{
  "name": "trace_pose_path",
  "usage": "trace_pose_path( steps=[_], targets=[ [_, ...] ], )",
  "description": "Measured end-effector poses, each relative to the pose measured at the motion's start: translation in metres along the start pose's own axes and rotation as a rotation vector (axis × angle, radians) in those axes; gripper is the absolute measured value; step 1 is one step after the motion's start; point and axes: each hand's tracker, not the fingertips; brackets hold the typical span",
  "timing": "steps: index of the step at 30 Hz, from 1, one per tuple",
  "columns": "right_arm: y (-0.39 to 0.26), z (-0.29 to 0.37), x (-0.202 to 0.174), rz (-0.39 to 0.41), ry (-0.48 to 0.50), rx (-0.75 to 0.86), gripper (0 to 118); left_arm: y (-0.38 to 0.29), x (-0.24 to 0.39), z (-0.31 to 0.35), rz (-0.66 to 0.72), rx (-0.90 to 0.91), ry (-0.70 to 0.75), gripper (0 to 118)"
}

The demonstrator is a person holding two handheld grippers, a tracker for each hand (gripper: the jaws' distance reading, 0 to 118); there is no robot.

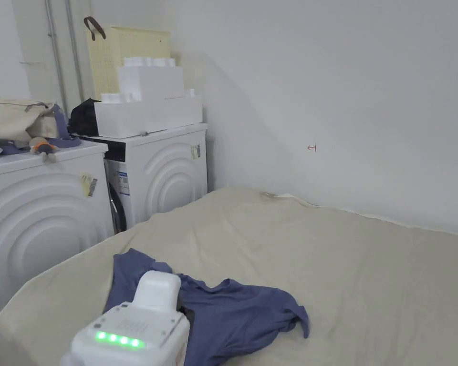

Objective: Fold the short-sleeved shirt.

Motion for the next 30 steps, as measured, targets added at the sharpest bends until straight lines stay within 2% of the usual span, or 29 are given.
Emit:
trace_pose_path(
  steps=[3,4,5,7,9,11,15,18,20,25,26,30],
  targets=[
    [-0.002,-0.003,0.018,-0.006,0.0,-0.086,0,0.009,-0.011,-0.099,-0.079,-0.228,-0.086,0],
    [-0.003,-0.005,0.024,0.0,-0.002,-0.102,0,0.008,-0.013,-0.124,-0.086,-0.3,-0.099,9],
    [-0.005,-0.005,0.029,0.012,-0.013,-0.116,0,0.006,-0.017,-0.147,-0.056,-0.36,-0.116,37],
    [-0.008,-0.006,0.036,0.037,-0.055,-0.144,0,0.0,-0.016,-0.181,-0.009,-0.507,-0.131,115],
    [-0.012,-0.008,0.041,0.036,-0.079,-0.17,0,-0.012,-0.022,-0.218,0.038,-0.644,-0.125,118],
    [-0.017,-0.01,0.045,0.013,-0.082,-0.199,0,-0.021,-0.025,-0.246,0.086,-0.653,-0.128,118],
    [-0.028,-0.017,0.044,-0.013,-0.082,-0.27,0,-0.033,-0.02,-0.265,0.094,-0.676,-0.066,118],
    [-0.035,-0.025,0.038,-0.002,-0.06,-0.308,1,-0.054,-0.022,-0.287,0.075,-0.841,-0.087,118],
    [-0.038,-0.029,0.035,-0.003,-0.04,-0.326,1,-0.058,-0.023,-0.281,0.087,-0.762,-0.091,118],
    [-0.045,-0.035,0.028,-0.044,0.008,-0.342,1,-0.054,-0.02,-0.247,0.122,-0.718,-0.136,118],
    [-0.046,-0.036,0.028,-0.048,0.012,-0.343,1,-0.051,-0.04,-0.277,0.121,-0.72,-0.148,118],
    [-0.048,-0.036,0.028,-0.06,0.018,-0.351,2,-0.054,-0.035,-0.281,0.082,-0.709,-0.114,118]
  ],
)
